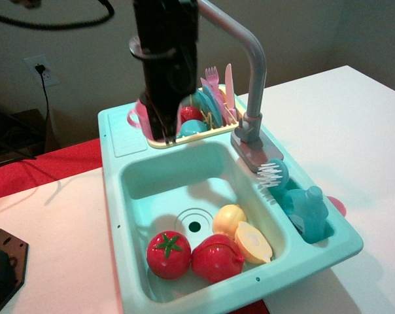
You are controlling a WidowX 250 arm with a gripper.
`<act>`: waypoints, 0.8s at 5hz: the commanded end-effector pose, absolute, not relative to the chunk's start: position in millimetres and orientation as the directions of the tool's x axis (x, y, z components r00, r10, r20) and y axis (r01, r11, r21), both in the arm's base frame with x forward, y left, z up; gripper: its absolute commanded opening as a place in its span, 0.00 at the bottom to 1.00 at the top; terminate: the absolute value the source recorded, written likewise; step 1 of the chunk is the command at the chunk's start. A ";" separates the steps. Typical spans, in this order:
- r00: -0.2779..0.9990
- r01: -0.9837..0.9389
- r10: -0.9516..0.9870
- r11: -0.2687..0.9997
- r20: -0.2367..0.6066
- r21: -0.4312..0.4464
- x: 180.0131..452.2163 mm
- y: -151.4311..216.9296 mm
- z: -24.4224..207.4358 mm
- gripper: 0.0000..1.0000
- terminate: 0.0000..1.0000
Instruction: Put cup from counter to sink
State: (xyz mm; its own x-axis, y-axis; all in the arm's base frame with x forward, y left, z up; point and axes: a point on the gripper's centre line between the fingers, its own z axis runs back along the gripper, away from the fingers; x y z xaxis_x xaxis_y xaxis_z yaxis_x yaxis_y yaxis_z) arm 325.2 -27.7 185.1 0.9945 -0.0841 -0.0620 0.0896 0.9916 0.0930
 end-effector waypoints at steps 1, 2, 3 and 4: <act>0.989 0.139 -0.134 0.988 -0.063 0.075 325.8 -59.3 162.8 0.00 0.00; 0.989 0.129 -0.123 0.989 -0.082 0.075 326.0 -57.3 131.9 0.00 0.00; 0.987 0.117 -0.104 0.988 -0.120 0.104 325.7 -49.9 94.0 0.00 0.00; 0.985 0.106 -0.088 0.987 -0.147 0.121 328.6 -44.4 65.9 0.00 0.00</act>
State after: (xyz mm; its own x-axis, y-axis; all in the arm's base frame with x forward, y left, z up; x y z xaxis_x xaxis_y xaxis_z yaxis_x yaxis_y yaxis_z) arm 325.7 -43.5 58.7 0.9782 -0.1019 -0.1809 0.1270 0.9830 0.1330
